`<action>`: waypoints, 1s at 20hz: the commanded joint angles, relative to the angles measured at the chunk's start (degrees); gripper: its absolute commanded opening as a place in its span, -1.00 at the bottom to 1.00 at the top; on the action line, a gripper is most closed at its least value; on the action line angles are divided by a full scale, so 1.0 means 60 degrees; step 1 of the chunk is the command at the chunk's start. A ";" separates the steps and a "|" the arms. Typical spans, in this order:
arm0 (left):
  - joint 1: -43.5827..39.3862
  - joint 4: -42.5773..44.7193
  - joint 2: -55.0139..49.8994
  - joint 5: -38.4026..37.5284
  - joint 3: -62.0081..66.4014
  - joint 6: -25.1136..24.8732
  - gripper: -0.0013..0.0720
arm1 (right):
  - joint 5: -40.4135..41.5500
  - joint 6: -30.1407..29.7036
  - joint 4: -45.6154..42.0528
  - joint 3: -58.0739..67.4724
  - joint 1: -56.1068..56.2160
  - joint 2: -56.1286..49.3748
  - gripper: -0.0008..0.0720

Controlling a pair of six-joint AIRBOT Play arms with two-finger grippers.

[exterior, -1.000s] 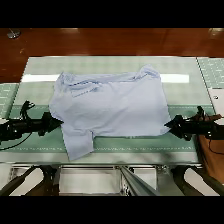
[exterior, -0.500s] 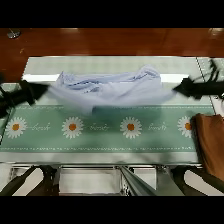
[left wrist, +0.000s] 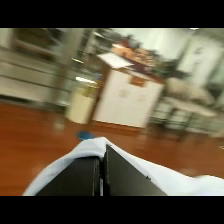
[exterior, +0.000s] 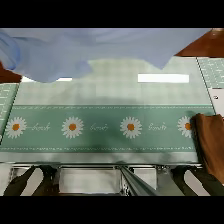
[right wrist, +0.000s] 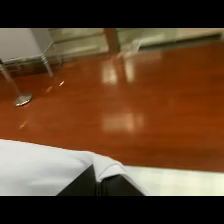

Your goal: Fold the shirts.

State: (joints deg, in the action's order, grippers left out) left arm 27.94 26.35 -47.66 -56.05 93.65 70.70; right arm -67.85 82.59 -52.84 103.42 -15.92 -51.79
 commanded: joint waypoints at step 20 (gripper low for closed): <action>-0.3789 1.0331 0.1315 -0.2532 -0.2667 0.3340 -0.91 | -0.1581 -0.0117 -0.0426 -0.4291 0.0007 0.1949 -0.92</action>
State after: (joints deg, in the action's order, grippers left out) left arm 5.76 88.09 -34.70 -75.99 85.76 89.01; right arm -83.96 85.23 -60.75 86.76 -15.92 -36.93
